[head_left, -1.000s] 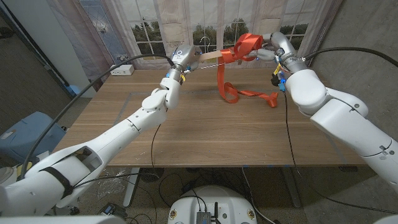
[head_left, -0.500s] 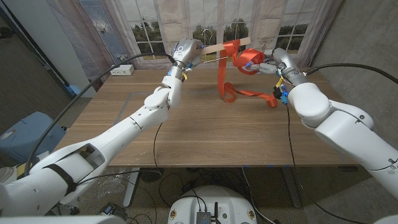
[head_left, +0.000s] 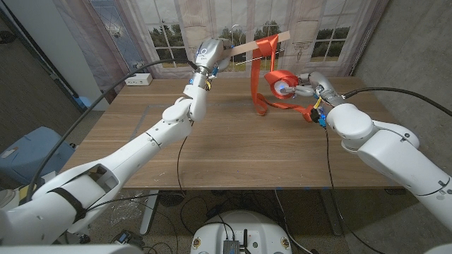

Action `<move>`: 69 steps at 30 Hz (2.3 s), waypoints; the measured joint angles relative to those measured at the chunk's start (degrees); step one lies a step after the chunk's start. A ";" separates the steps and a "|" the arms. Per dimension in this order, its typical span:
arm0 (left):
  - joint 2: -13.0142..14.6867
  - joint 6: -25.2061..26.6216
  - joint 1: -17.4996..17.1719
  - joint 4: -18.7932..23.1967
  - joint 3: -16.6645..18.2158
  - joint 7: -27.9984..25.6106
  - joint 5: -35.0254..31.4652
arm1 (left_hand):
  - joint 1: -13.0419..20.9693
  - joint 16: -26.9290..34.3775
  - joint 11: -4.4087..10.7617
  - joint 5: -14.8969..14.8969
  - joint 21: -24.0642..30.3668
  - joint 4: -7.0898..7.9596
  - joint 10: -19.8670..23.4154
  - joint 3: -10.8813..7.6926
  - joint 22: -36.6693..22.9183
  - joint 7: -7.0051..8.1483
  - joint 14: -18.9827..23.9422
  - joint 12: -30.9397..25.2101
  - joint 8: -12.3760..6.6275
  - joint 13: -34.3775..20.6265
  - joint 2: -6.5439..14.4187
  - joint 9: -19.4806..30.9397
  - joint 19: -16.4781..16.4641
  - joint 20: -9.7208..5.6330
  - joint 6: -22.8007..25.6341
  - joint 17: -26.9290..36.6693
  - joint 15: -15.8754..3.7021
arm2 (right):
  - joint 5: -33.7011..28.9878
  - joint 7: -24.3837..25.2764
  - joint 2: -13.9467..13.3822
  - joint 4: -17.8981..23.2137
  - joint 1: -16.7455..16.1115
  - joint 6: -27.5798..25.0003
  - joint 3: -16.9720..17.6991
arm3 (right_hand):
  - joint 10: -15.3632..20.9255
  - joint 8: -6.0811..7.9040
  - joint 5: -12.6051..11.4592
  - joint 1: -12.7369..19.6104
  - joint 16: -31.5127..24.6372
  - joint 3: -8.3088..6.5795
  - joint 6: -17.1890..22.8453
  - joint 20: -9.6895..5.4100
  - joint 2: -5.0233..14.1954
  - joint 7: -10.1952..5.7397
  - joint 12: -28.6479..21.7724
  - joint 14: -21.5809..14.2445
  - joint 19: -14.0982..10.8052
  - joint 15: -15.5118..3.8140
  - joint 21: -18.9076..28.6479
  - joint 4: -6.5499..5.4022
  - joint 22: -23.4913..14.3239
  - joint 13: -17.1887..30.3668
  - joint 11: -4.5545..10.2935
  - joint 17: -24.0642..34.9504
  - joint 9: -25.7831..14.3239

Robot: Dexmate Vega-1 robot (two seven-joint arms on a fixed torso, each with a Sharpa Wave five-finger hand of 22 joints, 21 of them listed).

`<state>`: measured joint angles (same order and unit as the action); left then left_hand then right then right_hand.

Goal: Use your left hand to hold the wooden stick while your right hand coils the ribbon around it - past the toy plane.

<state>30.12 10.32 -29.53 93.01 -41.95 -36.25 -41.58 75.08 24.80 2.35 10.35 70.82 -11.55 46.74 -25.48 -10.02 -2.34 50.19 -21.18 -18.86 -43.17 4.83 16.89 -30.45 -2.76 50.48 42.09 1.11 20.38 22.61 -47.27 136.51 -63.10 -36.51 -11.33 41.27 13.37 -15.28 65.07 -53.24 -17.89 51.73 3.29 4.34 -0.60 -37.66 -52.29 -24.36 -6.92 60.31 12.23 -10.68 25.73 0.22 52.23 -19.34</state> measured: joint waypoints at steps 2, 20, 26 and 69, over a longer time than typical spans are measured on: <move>0.04 -0.34 -0.11 0.14 0.12 -0.21 0.24 | -0.08 0.00 0.00 0.00 0.14 -0.02 0.00 -0.02 0.00 0.00 0.00 0.01 0.01 0.00 -0.08 0.00 0.00 0.00 0.00 0.00 0.00 | 0.30 0.00 0.11 -0.68 0.23 0.01 -0.16 | 0.00 -0.11 0.01 0.00 0.00 0.00 0.00 0.00 0.00 0.00 0.00 0.00 0.00 0.00 0.00 0.00 0.00 0.00 0.00 -0.01 0.00; 3.88 -6.72 -3.62 5.92 4.39 5.20 6.60 | -0.37 -0.24 0.19 0.00 0.67 -0.09 0.19 -0.09 0.03 0.19 0.43 0.22 0.35 -0.22 -0.37 0.02 0.00 0.00 0.18 0.41 -0.02 | 5.35 2.83 2.38 -10.39 3.64 1.48 -1.59 | 0.00 -0.50 -0.02 -0.07 -0.50 0.18 0.19 -0.02 0.07 0.19 0.00 0.43 0.02 0.18 0.51 -0.18 0.00 0.00 0.00 -0.03 -0.03; 5.56 -9.30 -4.79 7.93 6.29 9.08 10.00 | -0.37 -0.49 0.19 0.00 0.66 -0.09 0.19 -0.09 0.05 0.20 0.50 0.46 0.57 -0.58 -0.37 0.03 0.00 0.00 0.18 0.43 -0.09 | 5.76 4.14 3.44 -14.64 5.15 3.19 -2.16 | 0.00 -0.63 -0.02 -0.07 -0.88 0.25 0.19 -0.22 0.07 0.19 0.00 0.57 0.22 0.06 0.50 -0.25 0.26 0.00 0.00 -0.03 -0.95; 16.54 -11.35 -6.79 15.86 14.06 43.28 40.20 | -0.37 -0.90 0.19 0.00 1.25 -0.10 0.18 -0.10 0.02 0.22 0.47 1.16 1.34 -1.34 -0.37 0.51 0.61 0.20 0.16 1.31 -0.33 | 1.05 -1.81 2.79 -29.48 21.51 9.89 -9.19 | 0.00 -1.06 0.27 -0.07 -1.22 0.49 0.19 -1.04 0.07 0.19 0.00 1.58 1.65 0.26 0.94 -0.49 0.28 -0.01 0.00 -0.23 -1.31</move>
<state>46.66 -1.03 -36.32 108.87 -27.89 7.03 -1.37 74.71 23.90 2.55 10.35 72.08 -11.64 46.92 -25.57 -10.00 -2.12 50.66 -20.03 -17.52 -44.51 4.47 17.40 -29.84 -2.57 50.65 43.41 0.79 21.43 20.80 -44.49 107.03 -41.59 -26.62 -20.52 41.27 12.31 -15.01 65.00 -54.46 -17.40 51.92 2.25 4.41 -0.41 -37.66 -50.72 -22.71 -6.66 61.24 11.74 -10.39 25.71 0.22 52.00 -20.65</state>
